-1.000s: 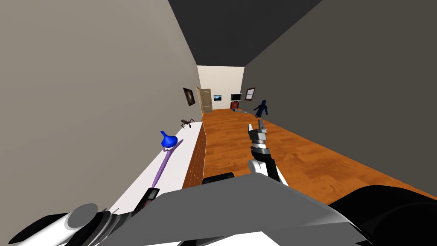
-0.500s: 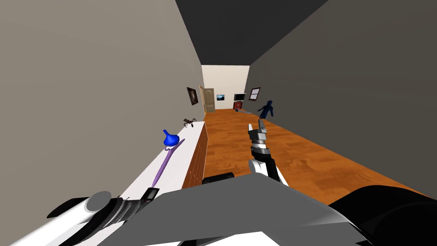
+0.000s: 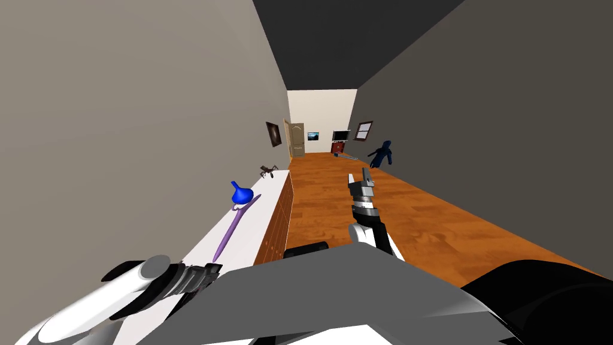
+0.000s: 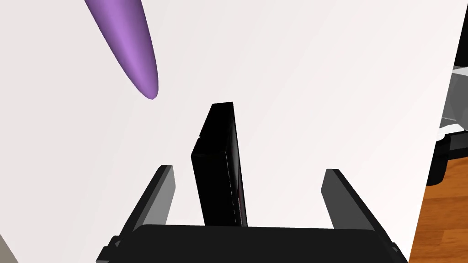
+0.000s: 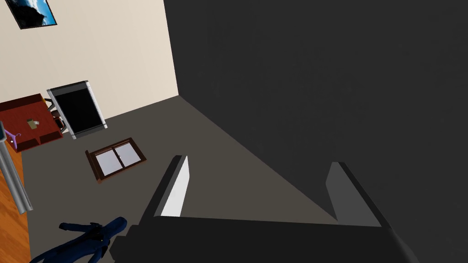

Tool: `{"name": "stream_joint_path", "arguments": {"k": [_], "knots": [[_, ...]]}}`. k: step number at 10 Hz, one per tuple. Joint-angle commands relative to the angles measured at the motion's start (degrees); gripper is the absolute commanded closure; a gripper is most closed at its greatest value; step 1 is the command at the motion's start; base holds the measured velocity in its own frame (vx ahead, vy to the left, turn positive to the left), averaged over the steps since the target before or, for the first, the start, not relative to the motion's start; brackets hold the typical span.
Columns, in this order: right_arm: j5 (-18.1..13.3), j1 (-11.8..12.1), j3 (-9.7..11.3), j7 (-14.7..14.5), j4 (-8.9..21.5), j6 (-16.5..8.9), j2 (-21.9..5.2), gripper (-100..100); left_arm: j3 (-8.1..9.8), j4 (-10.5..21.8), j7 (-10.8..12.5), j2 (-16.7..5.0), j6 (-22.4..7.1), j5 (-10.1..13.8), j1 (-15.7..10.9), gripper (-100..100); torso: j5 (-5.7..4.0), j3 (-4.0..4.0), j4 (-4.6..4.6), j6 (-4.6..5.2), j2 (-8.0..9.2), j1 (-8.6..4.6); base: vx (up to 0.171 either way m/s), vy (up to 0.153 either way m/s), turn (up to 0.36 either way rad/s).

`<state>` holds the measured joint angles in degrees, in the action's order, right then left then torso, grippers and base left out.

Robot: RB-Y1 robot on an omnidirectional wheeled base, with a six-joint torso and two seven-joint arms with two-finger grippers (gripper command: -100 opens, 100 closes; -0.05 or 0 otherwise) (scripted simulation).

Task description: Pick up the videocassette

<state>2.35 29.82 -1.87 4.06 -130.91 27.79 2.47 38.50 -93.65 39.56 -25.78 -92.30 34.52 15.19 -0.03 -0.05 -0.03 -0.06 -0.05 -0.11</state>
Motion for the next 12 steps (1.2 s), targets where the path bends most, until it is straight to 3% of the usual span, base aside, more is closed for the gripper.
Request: {"name": "stream_joint_path", "arguments": {"k": [1,2,3,4,8,9,10,12], "knots": [[0.0,0.0,0.0,0.0,0.0,0.0,0.0,0,-0.17,2.86,-0.09,-0.07,0.22,-0.07,-0.19,-100,0.0,0.0,0.0,0.0,0.0,0.0,-0.011,0.004,-0.005],[0.0,0.0,0.0,0.0,0.0,0.0,0.0,0,-0.17,3.64,-0.09,-0.07,0.22,-0.07,-0.19,-100,0.02,0.06,0.02,-0.01,0.09,0.06,-0.011,0.006,0.002],[0.0,0.0,0.0,0.0,0.0,0.0,0.0,0,-3.06,5.11,-2.72,-2.64,2.84,2.74,-2.77,-100,0.02,0.07,0.03,-0.01,0.12,0.09,0.073,-0.06,0.309],[0.0,0.02,-0.01,0.0,0.0,0.0,0.0,0,-4.13,6.07,-3.53,-3.78,3.33,2.74,-3.99,-100,-0.02,-0.06,-0.01,-0.04,-0.13,-0.12,0.094,-0.088,0.268],[0.0,0.0,0.0,0.0,0.0,0.0,0.0,0,-4.13,11.53,-3.89,-3.78,3.33,2.74,-3.99,-100,0.03,0.04,0.01,-0.01,0.06,0.1,0.01,-0.008,-0.008],[0.0,0.0,0.0,0.0,0.0,0.0,0.0,0,-6.92,13.42,-6.75,-6.69,6.09,5.56,-6.8,-100,0.03,0.07,0.03,-0.01,0.11,0.12,0.052,-0.053,0.333],[0.0,0.02,-0.01,0.0,0.0,0.0,0.0,0,-8.08,15.77,-7.69,-7.5,6.44,5.56,-7.8,-100,-0.01,-0.03,0.0,-0.05,-0.08,-0.08,0.08,-0.083,0.202],[0.0,0.0,0.0,0.0,0.0,0.0,0.0,0,-8.08,19.39,-7.69,-7.5,6.44,5.56,-7.8,-100,-0.03,-0.1,-0.04,0.01,-0.17,-0.13,0.042,-0.033,0.003]]}}
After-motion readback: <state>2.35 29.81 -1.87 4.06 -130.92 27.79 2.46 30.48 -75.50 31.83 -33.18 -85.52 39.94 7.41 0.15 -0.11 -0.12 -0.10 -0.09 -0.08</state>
